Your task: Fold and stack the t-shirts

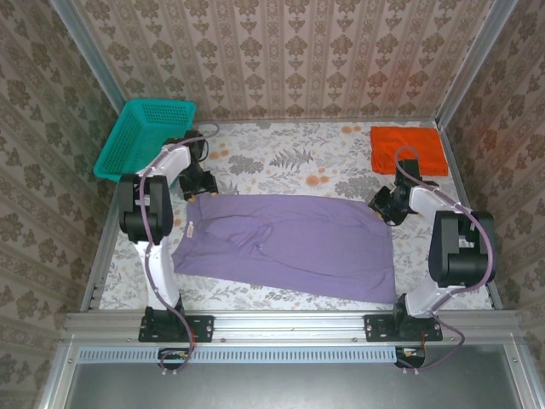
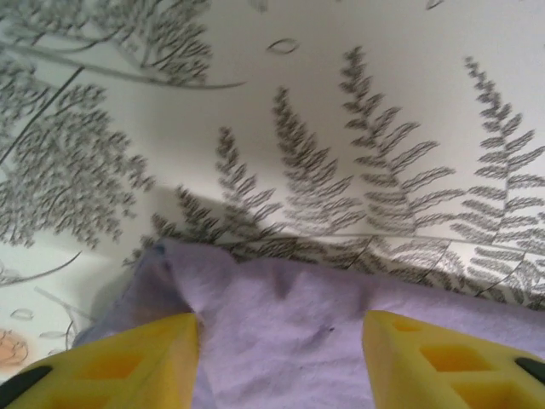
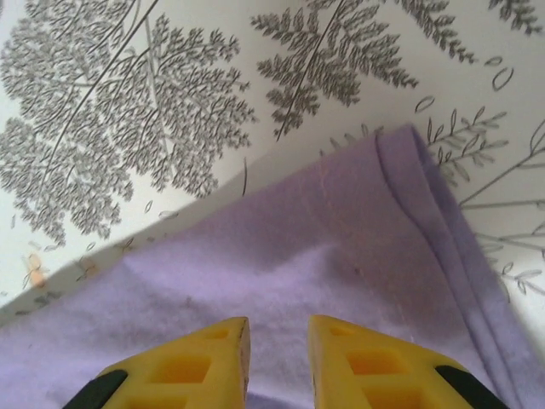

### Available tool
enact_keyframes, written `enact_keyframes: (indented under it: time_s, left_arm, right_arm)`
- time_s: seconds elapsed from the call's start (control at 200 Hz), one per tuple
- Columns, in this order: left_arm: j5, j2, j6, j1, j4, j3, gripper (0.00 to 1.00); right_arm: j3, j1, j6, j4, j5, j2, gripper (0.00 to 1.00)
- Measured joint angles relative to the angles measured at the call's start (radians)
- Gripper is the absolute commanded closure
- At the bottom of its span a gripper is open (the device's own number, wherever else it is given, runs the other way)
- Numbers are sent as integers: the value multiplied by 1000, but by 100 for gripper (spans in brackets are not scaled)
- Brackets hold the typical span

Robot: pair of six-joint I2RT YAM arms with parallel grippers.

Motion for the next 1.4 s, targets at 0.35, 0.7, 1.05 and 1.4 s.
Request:
enact_keyframes:
  time_s: [0.35, 0.7, 1.05, 1.4]
  left_arm:
    - [-94, 92, 29, -33, 14, 100, 100]
    - [-190, 89, -44, 1, 23, 84, 100]
    - [-189, 78, -61, 1, 15, 167, 69]
    - [14, -119, -59, -99, 2, 119, 66]
  right_arm:
    - [95, -2, -5, -80, 73, 114, 76]
    - [96, -95, 15, -98, 84, 114, 75]
    - [85, -123, 29, -54, 39, 73, 41]
    - [-70, 158, 121, 117, 7, -330, 54]
